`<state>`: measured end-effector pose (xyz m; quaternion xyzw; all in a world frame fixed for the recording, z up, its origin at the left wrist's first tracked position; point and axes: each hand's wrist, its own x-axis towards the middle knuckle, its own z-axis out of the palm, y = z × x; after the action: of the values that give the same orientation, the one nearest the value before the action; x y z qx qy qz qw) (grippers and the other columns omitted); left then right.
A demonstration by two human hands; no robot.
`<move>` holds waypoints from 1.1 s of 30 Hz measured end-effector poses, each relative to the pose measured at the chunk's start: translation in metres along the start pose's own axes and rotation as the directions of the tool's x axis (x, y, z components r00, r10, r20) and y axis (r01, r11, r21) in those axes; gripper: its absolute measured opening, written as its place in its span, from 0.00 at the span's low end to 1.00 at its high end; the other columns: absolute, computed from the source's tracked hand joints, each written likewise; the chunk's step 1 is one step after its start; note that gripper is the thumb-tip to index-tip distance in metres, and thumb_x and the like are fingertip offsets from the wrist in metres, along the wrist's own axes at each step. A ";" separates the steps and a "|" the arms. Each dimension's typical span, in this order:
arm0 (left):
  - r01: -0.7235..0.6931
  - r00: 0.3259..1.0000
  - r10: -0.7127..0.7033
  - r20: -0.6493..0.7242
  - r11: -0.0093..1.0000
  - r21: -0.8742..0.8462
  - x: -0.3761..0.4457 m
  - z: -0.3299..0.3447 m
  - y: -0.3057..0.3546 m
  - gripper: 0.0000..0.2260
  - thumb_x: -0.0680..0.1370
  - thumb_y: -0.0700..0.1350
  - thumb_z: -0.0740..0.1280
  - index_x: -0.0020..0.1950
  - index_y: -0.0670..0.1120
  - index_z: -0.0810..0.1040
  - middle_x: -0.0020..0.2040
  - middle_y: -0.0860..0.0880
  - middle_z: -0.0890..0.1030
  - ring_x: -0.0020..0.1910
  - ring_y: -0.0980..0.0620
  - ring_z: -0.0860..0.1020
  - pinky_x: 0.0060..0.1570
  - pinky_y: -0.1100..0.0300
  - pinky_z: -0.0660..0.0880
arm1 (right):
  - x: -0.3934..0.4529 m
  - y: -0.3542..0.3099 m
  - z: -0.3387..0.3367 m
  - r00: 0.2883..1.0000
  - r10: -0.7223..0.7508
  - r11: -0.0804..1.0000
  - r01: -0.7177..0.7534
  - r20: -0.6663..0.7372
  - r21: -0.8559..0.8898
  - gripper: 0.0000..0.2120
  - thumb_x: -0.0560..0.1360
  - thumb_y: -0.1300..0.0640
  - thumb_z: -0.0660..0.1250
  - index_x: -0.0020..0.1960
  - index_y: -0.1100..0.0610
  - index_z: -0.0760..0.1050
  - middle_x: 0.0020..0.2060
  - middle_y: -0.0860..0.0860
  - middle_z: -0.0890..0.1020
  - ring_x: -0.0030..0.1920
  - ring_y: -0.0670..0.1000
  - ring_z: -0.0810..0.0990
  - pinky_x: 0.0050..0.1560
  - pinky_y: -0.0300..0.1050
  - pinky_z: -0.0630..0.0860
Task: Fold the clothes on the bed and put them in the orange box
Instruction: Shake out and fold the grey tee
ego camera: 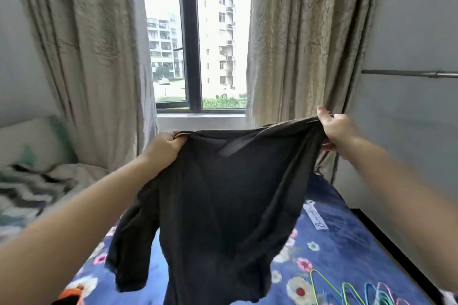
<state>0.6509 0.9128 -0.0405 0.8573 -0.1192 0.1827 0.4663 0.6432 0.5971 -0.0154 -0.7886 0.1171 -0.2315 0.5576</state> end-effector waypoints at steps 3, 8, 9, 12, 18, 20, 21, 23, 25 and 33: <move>0.008 0.996 -0.020 0.092 0.992 0.129 -0.004 -0.025 -0.015 0.10 0.81 0.44 0.58 0.50 0.43 0.78 0.50 0.45 0.79 0.52 0.50 0.75 0.53 0.59 0.69 | -0.009 -0.006 0.018 0.998 -0.066 0.998 0.066 -0.002 0.017 0.20 0.79 0.43 0.54 0.45 0.59 0.71 0.36 0.54 0.72 0.31 0.49 0.70 0.25 0.37 0.69; -0.031 0.998 0.021 -0.058 0.983 -0.181 -0.002 -0.062 -0.021 0.10 0.81 0.34 0.55 0.50 0.43 0.74 0.35 0.56 0.80 0.37 0.65 0.77 0.41 0.73 0.72 | -0.033 -0.021 0.043 0.983 -0.130 0.983 0.112 0.126 0.145 0.20 0.79 0.43 0.56 0.41 0.59 0.72 0.37 0.54 0.72 0.35 0.49 0.71 0.35 0.40 0.69; -0.010 0.995 -0.016 -0.095 0.964 -0.266 0.001 -0.067 -0.022 0.11 0.81 0.34 0.54 0.48 0.44 0.74 0.31 0.57 0.80 0.31 0.67 0.76 0.36 0.75 0.72 | -0.037 -0.021 0.046 0.969 -0.176 0.979 0.155 0.171 0.131 0.20 0.78 0.42 0.57 0.40 0.59 0.72 0.38 0.55 0.73 0.37 0.50 0.72 0.39 0.43 0.69; 0.077 0.985 -0.141 -0.097 0.871 -0.485 0.006 -0.074 -0.026 0.13 0.81 0.36 0.54 0.42 0.46 0.74 0.26 0.57 0.79 0.25 0.63 0.76 0.28 0.70 0.74 | -0.051 -0.024 0.048 0.885 -0.327 0.926 0.370 0.331 -0.074 0.14 0.74 0.44 0.64 0.45 0.56 0.75 0.39 0.49 0.76 0.39 0.47 0.74 0.41 0.41 0.69; 0.126 0.992 -0.128 0.020 0.913 -0.388 -0.001 -0.082 -0.027 0.09 0.78 0.38 0.62 0.39 0.47 0.75 0.28 0.52 0.78 0.27 0.60 0.75 0.27 0.71 0.72 | -0.060 -0.031 0.023 0.780 -0.168 0.755 0.495 0.602 -0.430 0.10 0.69 0.65 0.72 0.41 0.50 0.76 0.37 0.45 0.77 0.41 0.47 0.76 0.44 0.39 0.72; 0.067 0.996 -0.057 0.063 0.982 -0.174 -0.004 -0.082 -0.027 0.08 0.76 0.39 0.66 0.38 0.46 0.74 0.32 0.48 0.75 0.30 0.56 0.74 0.27 0.73 0.70 | -0.055 -0.029 0.017 0.823 -0.158 0.688 0.488 0.545 -0.537 0.12 0.70 0.66 0.70 0.35 0.51 0.75 0.32 0.48 0.76 0.38 0.49 0.74 0.38 0.38 0.68; 0.019 0.998 -0.015 0.056 0.997 -0.072 -0.006 -0.079 -0.026 0.07 0.76 0.39 0.67 0.38 0.44 0.74 0.33 0.48 0.73 0.32 0.55 0.71 0.27 0.74 0.67 | -0.055 -0.026 0.014 0.855 -0.171 0.678 0.463 0.490 -0.571 0.11 0.71 0.66 0.69 0.35 0.53 0.75 0.32 0.48 0.75 0.37 0.49 0.73 0.36 0.38 0.67; -0.083 0.995 0.086 -0.048 0.994 0.076 -0.009 -0.076 -0.024 0.05 0.77 0.41 0.65 0.43 0.41 0.75 0.34 0.48 0.72 0.35 0.52 0.70 0.29 0.72 0.66 | -0.057 -0.016 0.015 0.913 -0.259 0.729 0.398 0.314 -0.557 0.04 0.74 0.65 0.64 0.42 0.59 0.76 0.34 0.51 0.75 0.37 0.50 0.72 0.33 0.41 0.65; -0.147 0.966 0.183 -0.182 0.969 0.198 -0.013 -0.074 -0.022 0.10 0.80 0.42 0.60 0.51 0.37 0.76 0.40 0.42 0.76 0.43 0.45 0.72 0.38 0.62 0.65 | -0.066 -0.001 0.022 0.940 -0.329 0.835 0.332 0.086 -0.438 0.07 0.76 0.66 0.58 0.49 0.59 0.73 0.40 0.55 0.74 0.41 0.53 0.70 0.32 0.41 0.63; -0.210 0.966 0.249 -0.063 0.906 0.367 -0.042 -0.089 -0.053 0.12 0.81 0.43 0.58 0.50 0.37 0.76 0.47 0.36 0.78 0.50 0.39 0.74 0.47 0.53 0.66 | -0.108 0.026 0.024 0.922 -0.278 0.711 0.387 0.270 -0.588 0.17 0.79 0.50 0.59 0.56 0.62 0.75 0.50 0.59 0.80 0.54 0.58 0.76 0.44 0.44 0.65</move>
<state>0.6144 1.0177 -0.0535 0.8964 -0.1588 0.3011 0.2838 0.5634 0.6558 -0.0718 -0.9531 -0.0019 -0.2106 0.2173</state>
